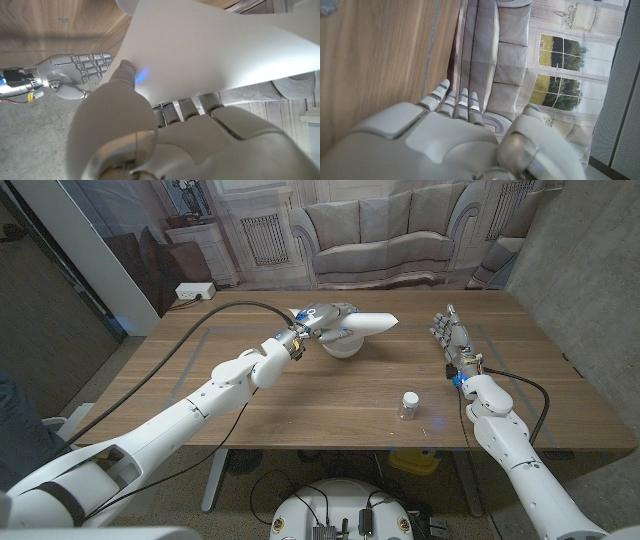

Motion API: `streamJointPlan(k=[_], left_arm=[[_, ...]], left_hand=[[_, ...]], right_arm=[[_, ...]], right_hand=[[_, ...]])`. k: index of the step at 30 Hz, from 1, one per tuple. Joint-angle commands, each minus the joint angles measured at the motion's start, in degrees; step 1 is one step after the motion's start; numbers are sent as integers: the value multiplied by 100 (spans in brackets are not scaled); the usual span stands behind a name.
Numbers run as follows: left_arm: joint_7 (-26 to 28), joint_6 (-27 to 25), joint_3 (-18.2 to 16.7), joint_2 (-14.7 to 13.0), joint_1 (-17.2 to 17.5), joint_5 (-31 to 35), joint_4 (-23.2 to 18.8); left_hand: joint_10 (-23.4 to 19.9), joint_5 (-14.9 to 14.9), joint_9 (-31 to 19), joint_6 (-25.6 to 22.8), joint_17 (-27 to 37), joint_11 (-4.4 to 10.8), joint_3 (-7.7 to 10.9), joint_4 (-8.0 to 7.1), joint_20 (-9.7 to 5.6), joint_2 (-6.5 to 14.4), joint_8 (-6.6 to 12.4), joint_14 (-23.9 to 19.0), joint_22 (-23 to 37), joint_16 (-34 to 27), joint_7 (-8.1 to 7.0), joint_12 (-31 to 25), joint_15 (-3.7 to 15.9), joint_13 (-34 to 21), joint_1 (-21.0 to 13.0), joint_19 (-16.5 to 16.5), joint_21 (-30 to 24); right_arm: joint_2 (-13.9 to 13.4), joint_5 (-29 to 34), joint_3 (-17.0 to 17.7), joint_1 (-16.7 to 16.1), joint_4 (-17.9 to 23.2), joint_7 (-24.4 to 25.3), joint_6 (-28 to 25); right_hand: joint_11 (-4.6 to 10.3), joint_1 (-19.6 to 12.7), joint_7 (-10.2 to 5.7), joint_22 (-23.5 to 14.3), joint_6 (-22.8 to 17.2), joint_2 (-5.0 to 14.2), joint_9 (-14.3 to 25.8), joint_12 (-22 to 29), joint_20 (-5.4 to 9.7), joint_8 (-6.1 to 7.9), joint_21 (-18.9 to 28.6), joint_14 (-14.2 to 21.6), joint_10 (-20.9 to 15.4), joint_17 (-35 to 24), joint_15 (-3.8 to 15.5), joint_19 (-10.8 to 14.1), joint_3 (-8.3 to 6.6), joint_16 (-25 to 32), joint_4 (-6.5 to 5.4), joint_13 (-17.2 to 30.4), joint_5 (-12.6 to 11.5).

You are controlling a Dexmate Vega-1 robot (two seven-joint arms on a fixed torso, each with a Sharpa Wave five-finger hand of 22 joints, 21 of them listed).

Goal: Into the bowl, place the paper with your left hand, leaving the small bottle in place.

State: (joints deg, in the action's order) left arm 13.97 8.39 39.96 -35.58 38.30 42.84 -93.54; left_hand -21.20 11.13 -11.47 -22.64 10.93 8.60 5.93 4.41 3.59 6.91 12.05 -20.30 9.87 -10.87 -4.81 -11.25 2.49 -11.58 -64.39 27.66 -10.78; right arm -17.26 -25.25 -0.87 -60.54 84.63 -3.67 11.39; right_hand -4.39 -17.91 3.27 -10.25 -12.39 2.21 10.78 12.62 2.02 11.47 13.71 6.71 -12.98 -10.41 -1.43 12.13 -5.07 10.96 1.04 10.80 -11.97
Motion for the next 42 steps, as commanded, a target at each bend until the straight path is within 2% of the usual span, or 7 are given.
streamJointPlan(k=[1, 7, 21, 42], left_arm=[[-75, -18, 14, 18, 18, 4, -5], [-109, -24, 7, 7, 32, -14, -37], [-90, -7, -32, -75, 123, -70, -143], [-60, -5, -110, -287, 299, -142, -421]], left_hand=[[68, -15, -14, 24, 7, 14, -8, -15, 11, -36, -38, 64, 8, 19, -13, 13, 488, -21, 57, -50, 31], [89, -24, -13, 29, 7, 77, -93, -81, -7, -111, -35, 99, 8, 15, -98, 9, 537, -20, 205, -91, 22], [128, 0, -9, 56, 8, 88, -212, -186, 25, -193, -38, 138, 9, 5, -103, 8, 527, -17, 428, -161, 16], [107, 42, -1, 7, 5, 116, -319, -257, 42, -291, -14, 137, 9, -12, -140, -11, 567, -12, 600, -173, -2]], right_arm=[[1, -12, 10, 10, -24, -16, 3], [6, -13, 22, -39, 17, 5, 18], [-13, 4, 36, -195, 235, 93, 21], [-10, 27, 30, -411, 492, 223, 107]], right_hand=[[8, -24, 13, -28, -40, 34, 19, -5, 140, -17, -21, 2, -61, -17, 1, 39, -6, -25, 39, 10, 25], [5, -23, 14, -29, -45, 37, 19, -4, 137, -15, -30, 5, -65, -17, -5, 42, -3, -23, 41, 10, 26], [2, -22, 11, -30, -43, 44, 19, -3, 135, -16, -48, 9, -70, -17, 0, 48, 2, -23, 46, 10, 27], [6, -24, 6, -31, -46, 56, 19, -3, 132, -15, -71, 13, -70, -17, 1, 59, 8, -23, 56, 10, 28]])
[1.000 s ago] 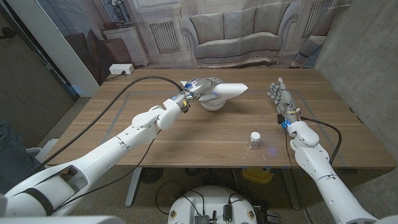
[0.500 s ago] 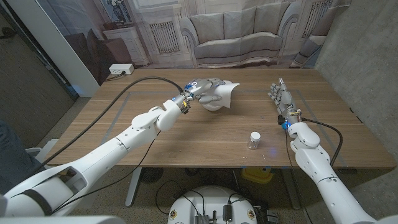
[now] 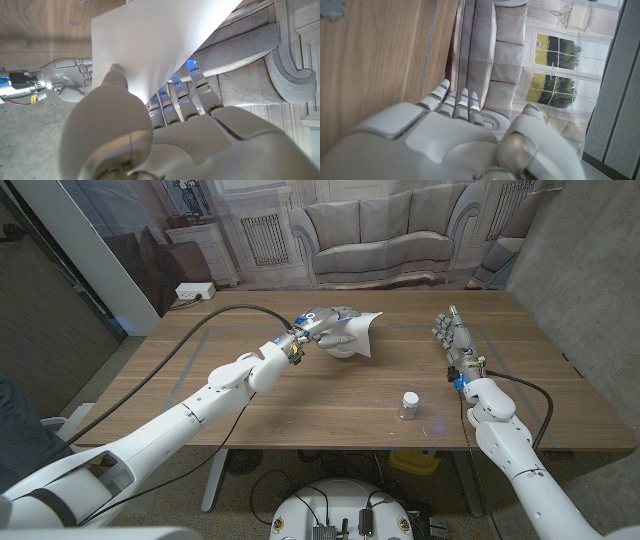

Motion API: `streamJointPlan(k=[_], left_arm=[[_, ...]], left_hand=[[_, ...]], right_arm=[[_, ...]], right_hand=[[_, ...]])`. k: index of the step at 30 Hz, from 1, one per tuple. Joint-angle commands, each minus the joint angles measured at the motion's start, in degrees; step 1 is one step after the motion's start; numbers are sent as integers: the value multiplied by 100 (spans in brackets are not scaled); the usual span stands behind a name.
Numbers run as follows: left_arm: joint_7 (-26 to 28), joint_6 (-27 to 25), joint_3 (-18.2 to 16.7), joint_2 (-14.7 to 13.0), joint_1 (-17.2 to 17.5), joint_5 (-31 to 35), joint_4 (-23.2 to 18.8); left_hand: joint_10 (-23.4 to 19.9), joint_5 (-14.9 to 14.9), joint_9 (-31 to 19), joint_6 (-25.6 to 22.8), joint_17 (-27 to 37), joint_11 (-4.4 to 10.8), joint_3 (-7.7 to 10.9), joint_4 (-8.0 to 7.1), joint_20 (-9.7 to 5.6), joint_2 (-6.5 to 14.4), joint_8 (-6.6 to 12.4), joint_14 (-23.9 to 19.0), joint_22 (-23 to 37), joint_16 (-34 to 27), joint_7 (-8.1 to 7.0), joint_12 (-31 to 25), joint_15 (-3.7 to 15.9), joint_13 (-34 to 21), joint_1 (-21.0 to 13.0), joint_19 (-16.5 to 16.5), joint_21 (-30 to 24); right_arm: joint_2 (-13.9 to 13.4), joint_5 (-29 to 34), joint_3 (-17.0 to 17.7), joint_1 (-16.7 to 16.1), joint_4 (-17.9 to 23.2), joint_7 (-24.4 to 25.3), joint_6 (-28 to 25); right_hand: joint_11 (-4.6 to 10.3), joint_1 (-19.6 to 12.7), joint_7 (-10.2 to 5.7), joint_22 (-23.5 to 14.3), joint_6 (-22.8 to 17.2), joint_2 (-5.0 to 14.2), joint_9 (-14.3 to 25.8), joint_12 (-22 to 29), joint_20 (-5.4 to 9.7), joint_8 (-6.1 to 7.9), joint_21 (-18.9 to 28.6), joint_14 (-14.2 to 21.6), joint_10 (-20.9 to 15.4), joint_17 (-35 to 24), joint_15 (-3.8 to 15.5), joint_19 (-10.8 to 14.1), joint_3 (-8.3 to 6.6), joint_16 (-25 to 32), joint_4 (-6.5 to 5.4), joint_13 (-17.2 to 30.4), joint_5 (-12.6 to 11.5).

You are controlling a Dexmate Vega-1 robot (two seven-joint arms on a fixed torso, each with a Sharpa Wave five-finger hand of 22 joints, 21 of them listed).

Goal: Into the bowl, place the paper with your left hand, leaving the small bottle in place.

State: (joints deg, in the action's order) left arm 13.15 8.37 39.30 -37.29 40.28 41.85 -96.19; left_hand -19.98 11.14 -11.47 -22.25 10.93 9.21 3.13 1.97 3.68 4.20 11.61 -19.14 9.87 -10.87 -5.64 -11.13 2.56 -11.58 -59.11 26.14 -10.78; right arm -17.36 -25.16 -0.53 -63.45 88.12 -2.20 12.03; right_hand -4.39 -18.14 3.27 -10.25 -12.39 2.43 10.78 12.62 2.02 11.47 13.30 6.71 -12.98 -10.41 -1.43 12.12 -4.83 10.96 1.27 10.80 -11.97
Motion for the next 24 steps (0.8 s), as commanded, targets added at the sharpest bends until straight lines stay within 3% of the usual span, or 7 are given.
streamJointPlan(k=[1, 24], left_arm=[[25, -3, -49, -125, 110, -52, -165], [66, -189, -108, -221, 314, -113, -301]], left_hand=[[-2, 45, 0, -32, 5, 49, -48, -19, 35, -28, 30, 20, 9, -13, -58, -18, 561, -12, 85, -22, -3], [79, 132, 3, 69, 10, 51, -260, -211, 134, -166, -2, 117, 12, -1, -17, -2, 509, -8, 481, -152, 16]], right_arm=[[-1, 20, -5, -128, 158, 83, 44], [-30, 46, -70, -144, 226, 123, -21]], right_hand=[[3, -1, 10, -31, -47, 33, 19, -3, 135, -15, -32, 13, -71, -17, 4, 59, -15, -23, 32, 10, 28], [-1, -1, 2, -32, -54, 43, 19, -1, 117, -13, -56, 26, -79, -16, -6, 67, -6, -20, 42, 10, 30]])
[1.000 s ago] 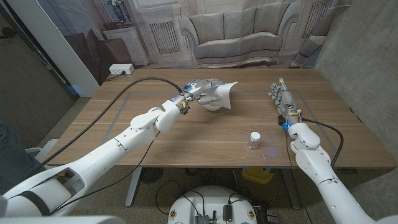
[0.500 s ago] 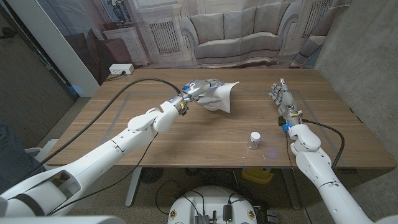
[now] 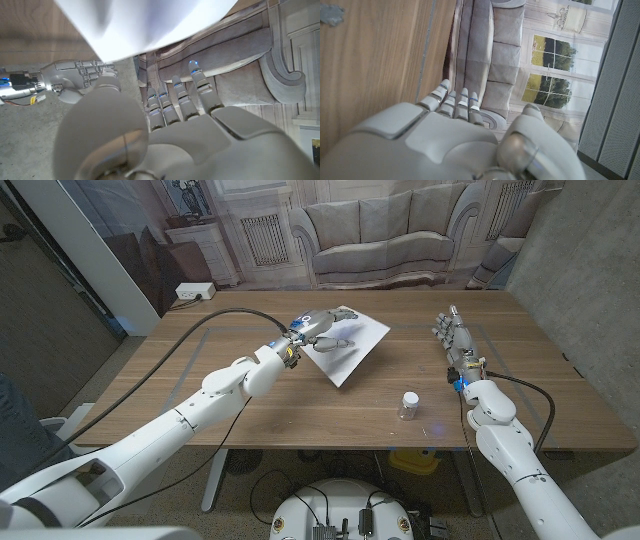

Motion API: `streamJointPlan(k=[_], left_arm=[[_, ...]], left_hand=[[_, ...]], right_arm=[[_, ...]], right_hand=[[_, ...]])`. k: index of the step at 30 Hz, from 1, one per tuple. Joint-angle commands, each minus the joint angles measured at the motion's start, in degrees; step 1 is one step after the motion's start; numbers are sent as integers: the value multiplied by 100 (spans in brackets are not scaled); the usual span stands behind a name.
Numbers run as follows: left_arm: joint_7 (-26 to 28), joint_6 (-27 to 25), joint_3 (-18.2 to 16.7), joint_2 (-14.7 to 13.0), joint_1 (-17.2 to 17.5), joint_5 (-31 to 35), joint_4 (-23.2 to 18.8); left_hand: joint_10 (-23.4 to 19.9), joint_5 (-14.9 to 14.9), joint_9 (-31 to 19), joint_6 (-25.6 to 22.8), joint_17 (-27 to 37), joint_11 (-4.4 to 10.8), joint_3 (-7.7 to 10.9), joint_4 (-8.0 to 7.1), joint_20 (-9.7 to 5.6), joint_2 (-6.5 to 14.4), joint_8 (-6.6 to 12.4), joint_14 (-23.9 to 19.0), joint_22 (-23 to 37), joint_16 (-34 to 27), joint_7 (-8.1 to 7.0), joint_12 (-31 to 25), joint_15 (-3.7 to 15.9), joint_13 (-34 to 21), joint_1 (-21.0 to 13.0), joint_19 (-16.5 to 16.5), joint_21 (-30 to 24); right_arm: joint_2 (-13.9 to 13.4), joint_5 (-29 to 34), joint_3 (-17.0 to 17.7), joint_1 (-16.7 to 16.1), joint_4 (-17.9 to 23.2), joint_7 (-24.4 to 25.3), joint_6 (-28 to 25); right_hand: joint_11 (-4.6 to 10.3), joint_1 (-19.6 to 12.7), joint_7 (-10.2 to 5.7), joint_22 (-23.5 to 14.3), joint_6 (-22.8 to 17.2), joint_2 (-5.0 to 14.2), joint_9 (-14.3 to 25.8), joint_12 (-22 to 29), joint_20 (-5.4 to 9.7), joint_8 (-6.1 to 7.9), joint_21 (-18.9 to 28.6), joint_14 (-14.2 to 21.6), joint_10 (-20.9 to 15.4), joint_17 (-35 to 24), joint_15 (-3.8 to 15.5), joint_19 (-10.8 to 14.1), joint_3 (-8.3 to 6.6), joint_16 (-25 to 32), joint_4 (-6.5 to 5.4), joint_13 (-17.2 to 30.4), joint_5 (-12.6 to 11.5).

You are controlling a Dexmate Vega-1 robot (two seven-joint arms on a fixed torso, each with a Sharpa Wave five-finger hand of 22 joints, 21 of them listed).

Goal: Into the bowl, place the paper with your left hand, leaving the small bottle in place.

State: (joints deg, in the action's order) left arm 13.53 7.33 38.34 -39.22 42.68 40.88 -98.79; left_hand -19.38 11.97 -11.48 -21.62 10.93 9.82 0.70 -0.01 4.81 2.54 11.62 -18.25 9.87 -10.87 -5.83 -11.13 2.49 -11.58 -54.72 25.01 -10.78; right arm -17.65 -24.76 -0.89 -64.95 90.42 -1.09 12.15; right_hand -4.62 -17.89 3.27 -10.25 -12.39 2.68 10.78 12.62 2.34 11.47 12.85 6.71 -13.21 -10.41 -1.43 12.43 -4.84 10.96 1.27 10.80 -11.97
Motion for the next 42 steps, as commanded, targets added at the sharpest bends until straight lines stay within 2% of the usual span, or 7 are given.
streamJointPlan(k=[1, 32, 42], left_arm=[[30, -95, -8, -20, 73, -8, -37], [6, 4, 9, 49, -89, -68, 169], [18, 75, 19, 73, -169, -66, 226]], left_hand=[[17, 52, 4, 10, 10, -10, -20, -17, 21, -2, -3, 31, 13, -1, 1, -3, 515, -8, 51, -46, 17], [37, 132, 13, 24, 9, -34, -66, -74, 16, 10, 0, 84, 15, 0, 10, -11, 524, -4, 139, -155, 20], [42, 153, 15, 36, 8, -28, -76, -81, 21, 11, -2, 94, 16, -2, 1, -13, 523, -3, 149, -175, 16]], right_arm=[[3, 5, -33, 3, -7, 16, -32], [70, 77, -87, 111, -120, 67, 28], [55, 112, -81, 58, -33, 128, 12]], right_hand=[[22, -26, 2, -32, -55, 18, 19, -1, 85, -14, -12, 24, -57, -16, -4, 35, -6, -21, 43, 10, 30], [24, -21, 1, -34, -56, 19, 19, -5, 85, -15, -36, 14, -49, -16, -1, 38, 8, -27, 53, 10, 32], [25, -18, 3, -34, -52, 20, 19, -4, 83, -17, -42, 13, -52, -16, -2, 40, 13, -27, 56, 10, 33]])
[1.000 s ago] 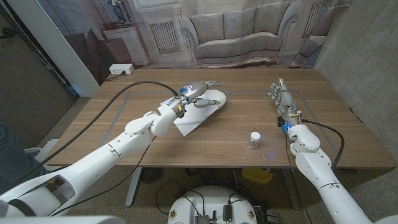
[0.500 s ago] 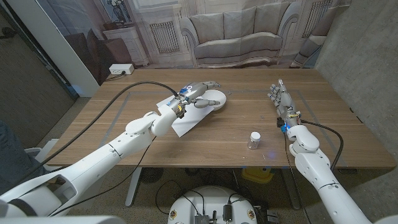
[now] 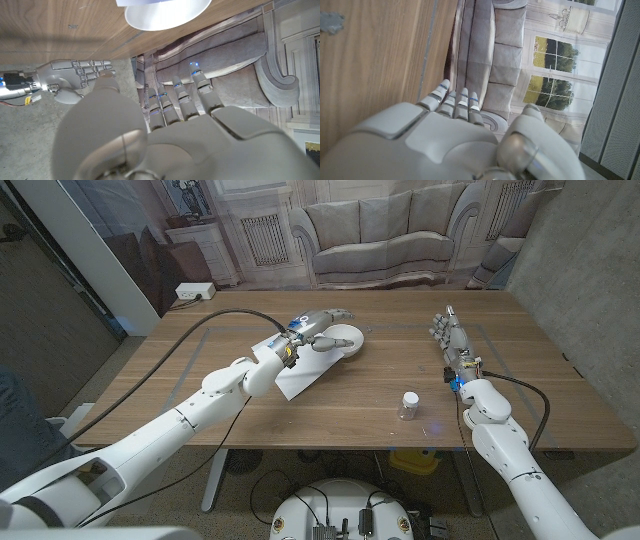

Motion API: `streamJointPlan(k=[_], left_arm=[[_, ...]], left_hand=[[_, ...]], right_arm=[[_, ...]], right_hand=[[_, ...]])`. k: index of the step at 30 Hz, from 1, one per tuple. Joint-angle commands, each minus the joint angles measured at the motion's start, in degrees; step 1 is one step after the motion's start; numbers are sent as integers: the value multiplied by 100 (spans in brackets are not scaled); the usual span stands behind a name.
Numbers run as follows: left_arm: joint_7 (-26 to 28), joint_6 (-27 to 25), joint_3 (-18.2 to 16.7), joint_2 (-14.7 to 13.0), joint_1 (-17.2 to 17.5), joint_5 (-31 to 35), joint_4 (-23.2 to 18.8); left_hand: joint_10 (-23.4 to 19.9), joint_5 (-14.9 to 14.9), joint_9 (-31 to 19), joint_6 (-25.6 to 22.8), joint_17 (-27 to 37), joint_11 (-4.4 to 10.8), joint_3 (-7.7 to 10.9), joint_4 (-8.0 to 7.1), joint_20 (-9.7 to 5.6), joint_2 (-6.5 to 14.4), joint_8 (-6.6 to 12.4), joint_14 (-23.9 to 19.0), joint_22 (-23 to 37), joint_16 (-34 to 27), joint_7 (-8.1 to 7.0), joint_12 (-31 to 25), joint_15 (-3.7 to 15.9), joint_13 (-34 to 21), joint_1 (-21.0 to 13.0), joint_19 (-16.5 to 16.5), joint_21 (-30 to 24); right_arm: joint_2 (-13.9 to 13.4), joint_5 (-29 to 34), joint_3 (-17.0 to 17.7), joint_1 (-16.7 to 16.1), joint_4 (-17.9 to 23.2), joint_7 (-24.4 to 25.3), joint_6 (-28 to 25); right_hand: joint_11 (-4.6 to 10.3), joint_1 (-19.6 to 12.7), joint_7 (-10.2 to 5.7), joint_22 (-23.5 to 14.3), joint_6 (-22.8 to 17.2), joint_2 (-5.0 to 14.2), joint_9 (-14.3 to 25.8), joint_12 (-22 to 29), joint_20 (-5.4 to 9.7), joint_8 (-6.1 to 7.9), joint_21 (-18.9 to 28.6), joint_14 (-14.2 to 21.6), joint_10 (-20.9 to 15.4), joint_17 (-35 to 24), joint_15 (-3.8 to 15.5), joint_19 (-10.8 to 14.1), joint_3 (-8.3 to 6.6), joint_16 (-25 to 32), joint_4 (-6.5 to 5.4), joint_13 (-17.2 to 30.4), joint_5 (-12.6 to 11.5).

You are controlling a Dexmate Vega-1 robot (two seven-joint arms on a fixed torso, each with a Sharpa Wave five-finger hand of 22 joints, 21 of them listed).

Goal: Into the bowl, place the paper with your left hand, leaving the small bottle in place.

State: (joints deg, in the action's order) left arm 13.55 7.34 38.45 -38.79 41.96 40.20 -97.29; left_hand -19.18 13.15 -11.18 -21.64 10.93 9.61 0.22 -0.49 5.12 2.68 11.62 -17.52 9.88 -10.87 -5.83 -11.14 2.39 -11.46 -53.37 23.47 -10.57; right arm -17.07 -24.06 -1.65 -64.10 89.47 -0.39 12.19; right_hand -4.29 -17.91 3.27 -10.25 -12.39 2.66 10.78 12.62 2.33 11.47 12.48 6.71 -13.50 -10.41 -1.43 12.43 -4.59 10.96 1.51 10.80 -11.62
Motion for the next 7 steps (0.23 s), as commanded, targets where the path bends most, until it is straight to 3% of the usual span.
streamJointPlan(k=[1, 7], left_arm=[[14, 81, 8, 35, -104, -5, 82], [3, 66, 6, 31, -111, 18, 54]], left_hand=[[25, 37, -14, 41, 8, -2, -29, -34, -10, -4, -4, 19, 15, -4, 5, -11, 534, -15, 15, -21, -6], [19, 45, -13, 39, 7, -7, -34, -36, -11, -5, -1, 25, 15, -3, 9, -15, 536, -15, 18, -28, -8]], right_arm=[[-7, 45, -4, -31, 76, 67, -4], [-32, 48, -11, 22, 58, 55, -33]], right_hand=[[-8, -17, 3, -34, -52, 22, 19, -5, 85, -17, -5, 13, -21, -16, -2, 41, -11, -27, 32, 10, -2], [-10, -16, 8, -35, -55, 23, 19, -6, 87, -15, -8, 13, -19, -16, -1, 43, -9, -27, 34, 10, -2]])
